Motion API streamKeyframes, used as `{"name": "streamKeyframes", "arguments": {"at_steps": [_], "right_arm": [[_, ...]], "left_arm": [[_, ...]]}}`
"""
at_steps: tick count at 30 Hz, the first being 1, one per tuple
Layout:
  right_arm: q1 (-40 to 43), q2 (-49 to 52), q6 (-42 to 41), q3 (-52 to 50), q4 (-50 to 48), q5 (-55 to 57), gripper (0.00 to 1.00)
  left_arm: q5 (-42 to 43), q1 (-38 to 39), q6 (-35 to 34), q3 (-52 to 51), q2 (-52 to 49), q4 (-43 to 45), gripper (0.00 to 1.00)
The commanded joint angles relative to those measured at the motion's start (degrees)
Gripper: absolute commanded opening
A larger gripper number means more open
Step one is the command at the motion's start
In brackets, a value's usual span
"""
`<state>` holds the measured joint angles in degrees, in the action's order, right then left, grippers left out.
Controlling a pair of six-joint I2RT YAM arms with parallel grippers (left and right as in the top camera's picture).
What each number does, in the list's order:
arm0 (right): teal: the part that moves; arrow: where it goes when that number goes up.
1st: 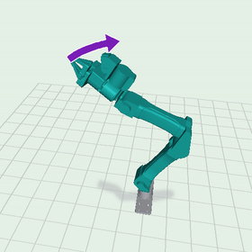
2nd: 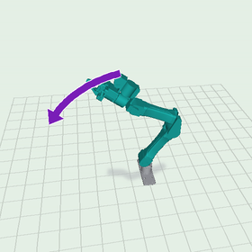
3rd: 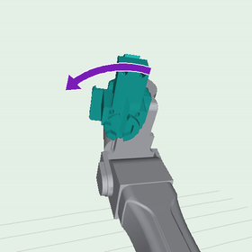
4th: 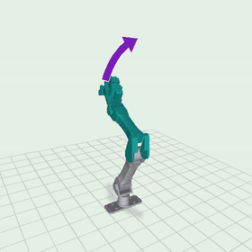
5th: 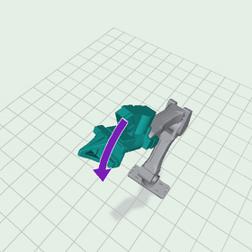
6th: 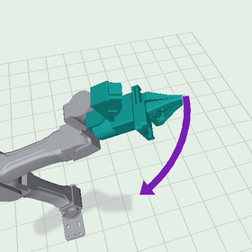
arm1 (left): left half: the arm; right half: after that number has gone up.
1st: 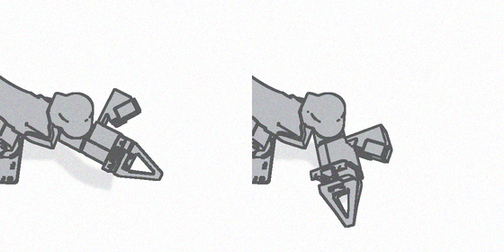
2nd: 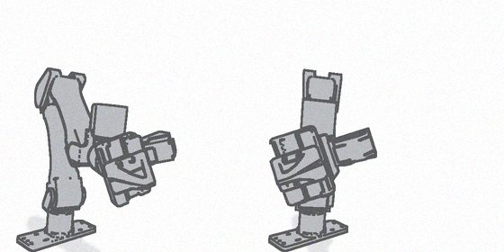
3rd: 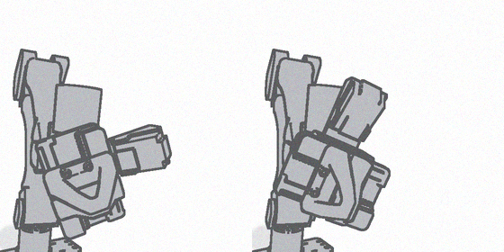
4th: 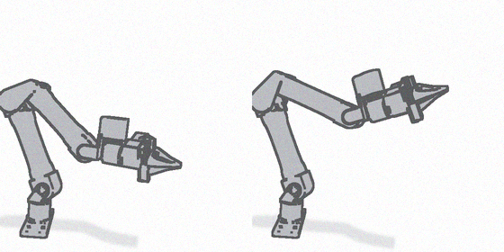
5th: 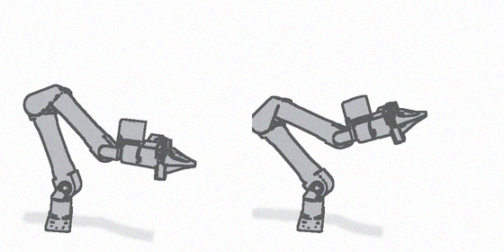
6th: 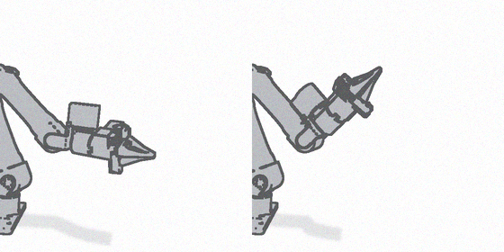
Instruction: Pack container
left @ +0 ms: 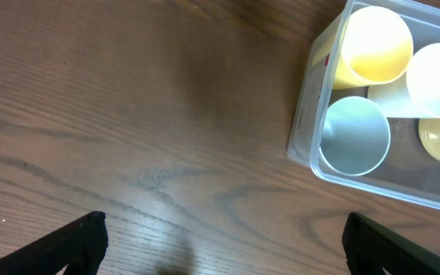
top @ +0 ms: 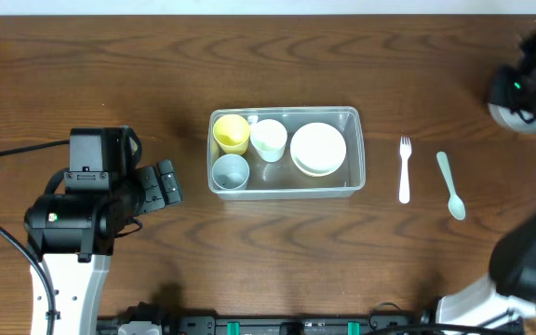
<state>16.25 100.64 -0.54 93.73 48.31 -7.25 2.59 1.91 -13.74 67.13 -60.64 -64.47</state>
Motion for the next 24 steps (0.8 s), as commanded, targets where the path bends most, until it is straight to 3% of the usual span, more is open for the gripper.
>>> {"name": "streamKeyframes", "arguments": {"at_steps": [1,5,12,17,24], "right_arm": [[-9.57,-7.67,4.09,0.24,1.57,-2.23,0.01],[-21.9,-10.75,4.52,0.24,4.0,-1.97,0.01],[-38.71,-7.54,4.46,0.22,6.45,2.38,0.01],[-45.42,-3.28,4.42,0.2,6.73,2.91,0.01],[-48.04,2.78,2.25,0.17,8.59,2.91,0.01]], "left_arm": [[-0.66,-0.28,-0.52,-0.22,0.04,-0.15,0.98],[-0.66,-0.28,-0.52,-0.22,0.04,-0.17,0.98],[-0.66,-0.28,-0.52,-0.22,0.04,-0.2,0.98],[-0.66,-0.28,-0.52,-0.22,0.04,-0.2,0.98],[-0.66,-0.28,-0.5,-0.22,0.04,-0.22,0.98]]}}
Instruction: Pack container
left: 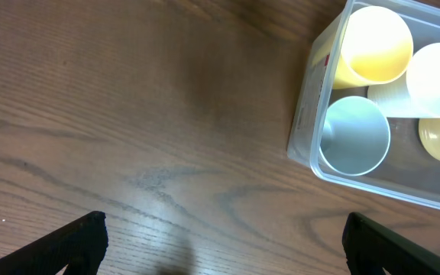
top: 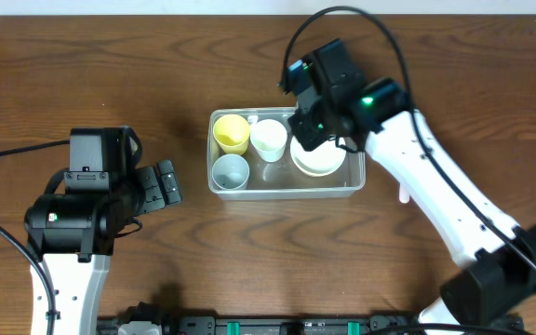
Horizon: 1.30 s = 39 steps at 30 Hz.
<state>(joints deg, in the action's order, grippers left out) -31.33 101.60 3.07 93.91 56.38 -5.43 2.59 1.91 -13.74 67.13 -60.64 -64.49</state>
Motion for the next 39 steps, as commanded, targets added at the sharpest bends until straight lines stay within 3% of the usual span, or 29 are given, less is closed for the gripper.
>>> {"name": "streamKeyframes", "arguments": {"at_steps": [1,10,16,24,28,35,39], "right_arm": [[-0.46,2.47,-1.95,0.0,0.92,1.09,0.01],[-0.46,4.55,-2.38,-0.26,3.26,1.09,0.02],[-0.46,4.55,-2.38,-0.26,3.67,1.07,0.26],[-0.46,4.52,-2.49,-0.26,3.8,1.11,0.22],[0.17,3.91,-6.64,-0.2,3.45,1.38,0.23],[7.82,-4.76,-15.98,-0.13,3.72,10.78,0.29],[17.64,-11.78,-18.1,-0.13,6.27,11.45,0.47]], "left_arm": [[-0.66,-0.28,-0.52,-0.22,0.04,-0.2,0.98],[-0.66,-0.28,-0.52,-0.22,0.04,-0.17,0.98],[-0.66,-0.28,-0.52,-0.22,0.04,-0.2,0.98],[-0.66,-0.28,-0.52,-0.22,0.04,-0.59,0.98],[-0.66,-0.28,-0.5,-0.22,0.04,-0.59,0.98],[-0.68,-0.28,0.15,-0.22,0.04,-0.59,0.98],[-0.68,-0.28,0.13,-0.22,0.04,-0.61,0.98]]}}
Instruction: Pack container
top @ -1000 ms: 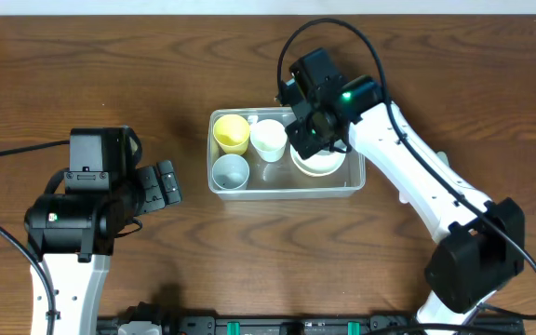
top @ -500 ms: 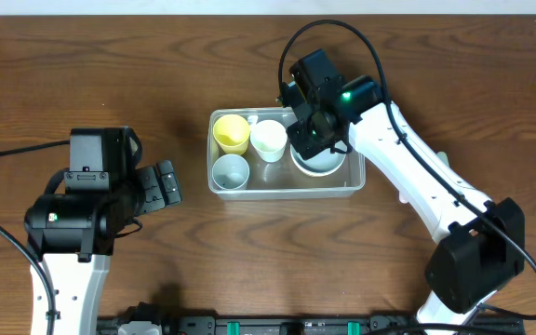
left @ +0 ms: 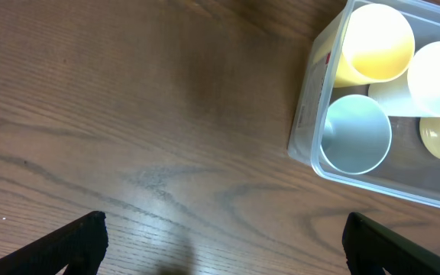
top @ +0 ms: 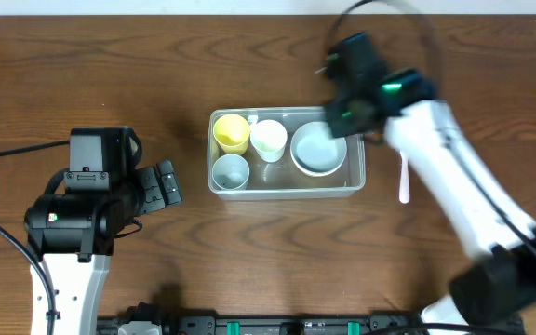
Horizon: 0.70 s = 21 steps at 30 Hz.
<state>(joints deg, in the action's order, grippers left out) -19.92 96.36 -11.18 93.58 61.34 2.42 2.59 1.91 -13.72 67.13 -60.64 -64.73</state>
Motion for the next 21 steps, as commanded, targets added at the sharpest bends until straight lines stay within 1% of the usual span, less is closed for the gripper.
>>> {"name": "streamKeyframes", "arguments": {"at_steps": [1,2,3,6,9,12,18,21], "right_arm": [[9.4,-7.91,-4.04,0.2,2.27,3.48,0.53],[12.13,-8.85,-3.98,0.2,3.19,3.19,0.58],[15.17,-9.6,-3.52,0.17,4.5,3.17,0.6],[22.29,-9.73,-1.86,0.07,9.42,3.17,0.62],[26.29,-8.35,-1.42,-1.14,13.0,3.17,0.63],[26.91,-6.93,-1.4,-4.42,11.5,3.37,0.63],[24.11,-2.38,-1.42,-13.9,1.88,3.3,0.65],[22.77,1.25,-1.14,-16.83,-3.34,3.15,0.66]], "left_arm": [[-0.66,-0.28,0.09,-0.22,0.04,-0.37,0.98],[-0.66,-0.28,0.09,-0.22,0.04,-0.37,0.98],[-0.66,-0.28,0.09,-0.22,0.04,-0.37,0.98],[-0.66,-0.28,0.07,-0.22,0.04,-0.33,0.98],[-0.66,-0.28,0.07,-0.22,0.04,-0.33,0.98],[-0.66,-0.28,0.04,-0.22,0.04,-0.37,0.98],[-0.63,-0.28,-0.15,-0.22,0.04,-0.98,0.98],[-0.63,-0.28,-0.15,-0.22,0.04,-1.01,0.98]]}}
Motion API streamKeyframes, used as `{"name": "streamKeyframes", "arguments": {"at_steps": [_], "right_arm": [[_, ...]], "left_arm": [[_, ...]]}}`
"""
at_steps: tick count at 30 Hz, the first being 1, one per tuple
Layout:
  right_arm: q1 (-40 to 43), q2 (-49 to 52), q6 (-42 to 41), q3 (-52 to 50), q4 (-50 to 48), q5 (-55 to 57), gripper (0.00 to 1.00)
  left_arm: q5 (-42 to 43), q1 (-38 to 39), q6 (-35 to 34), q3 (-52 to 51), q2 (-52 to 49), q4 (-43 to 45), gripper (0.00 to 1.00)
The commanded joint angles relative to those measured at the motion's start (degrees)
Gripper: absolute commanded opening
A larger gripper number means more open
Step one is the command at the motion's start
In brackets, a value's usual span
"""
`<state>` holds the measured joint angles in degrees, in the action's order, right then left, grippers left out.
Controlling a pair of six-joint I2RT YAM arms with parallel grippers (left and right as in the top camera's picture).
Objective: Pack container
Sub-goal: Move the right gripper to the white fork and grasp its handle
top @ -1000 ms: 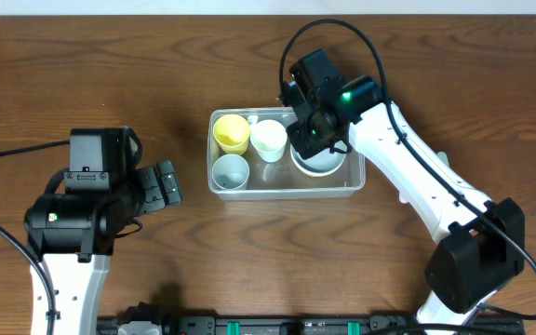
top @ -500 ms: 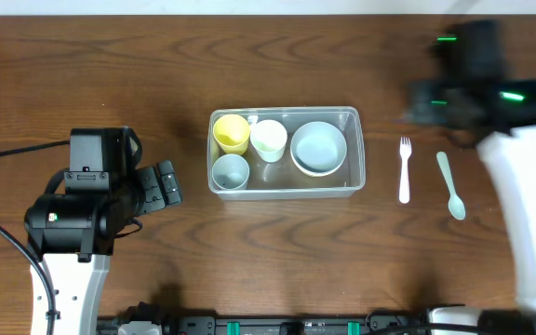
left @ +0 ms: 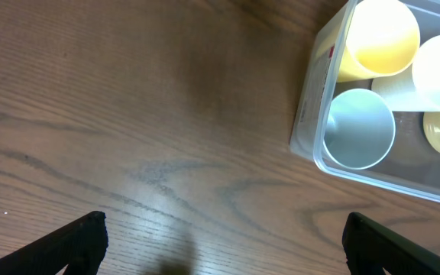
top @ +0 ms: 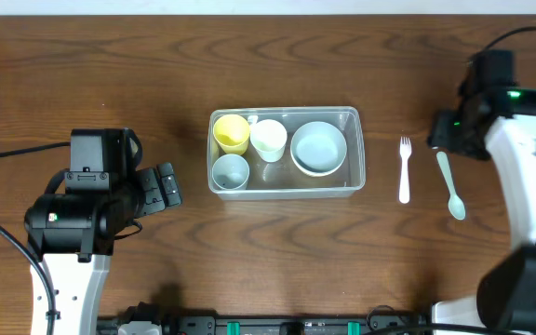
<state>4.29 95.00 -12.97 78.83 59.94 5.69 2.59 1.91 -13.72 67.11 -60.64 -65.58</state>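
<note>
A clear plastic container point(top: 354, 154) sits mid-table. In it stand a yellow cup point(top: 232, 132), a white cup point(top: 269, 139) and a pale blue cup point(top: 231, 171), beside a stack of bowls with a pale blue bowl point(top: 318, 147) on top. To its right lie a white fork point(top: 404, 169) and a mint spoon point(top: 450, 185). My right gripper point(top: 447, 135) hovers by the spoon's handle end; its jaws are unclear. My left gripper point(top: 166, 183) is open and empty, left of the container point(left: 305, 114), with the pale blue cup point(left: 360, 139) in its view.
The left arm's base and cable occupy the table's left front. The right arm reaches in from the right edge, over the area above the spoon. Bare wood surrounds the container.
My right arm has left the container's upper right corner and now sits at the far right, by the top of the spoon. The pale blue bowl stays on the stack. The left arm is unchanged.
First the right arm was at the far right and the bowl stack showed a cream top. Then it was over the bowls in the container. Later a pale blue bowl topped the stack with the arm beside it. Now the arm is near the spoon.
</note>
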Motion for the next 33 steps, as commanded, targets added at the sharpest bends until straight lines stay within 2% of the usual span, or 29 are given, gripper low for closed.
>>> {"name": "streamKeyframes", "arguments": {"at_steps": [1,8,14,33], "right_arm": [[-1.95,4.13,1.33,-2.71,-3.67,-0.11,0.66],[-3.63,13.73,2.51,-2.93,-9.92,-0.15,0.66],[-3.63,18.08,3.65,-2.93,-14.1,-1.09,0.66],[-3.63,22.58,4.92,-2.93,-16.9,-4.72,0.66]], "left_arm": [[-0.63,-0.28,-0.15,-0.2,0.04,-0.13,0.98],[-0.63,-0.28,-0.15,-0.2,0.04,-0.13,0.98],[-0.63,-0.28,-0.15,-0.2,0.04,-0.11,0.98],[-0.63,-0.28,-0.15,-0.2,0.04,-0.11,0.98]]}}
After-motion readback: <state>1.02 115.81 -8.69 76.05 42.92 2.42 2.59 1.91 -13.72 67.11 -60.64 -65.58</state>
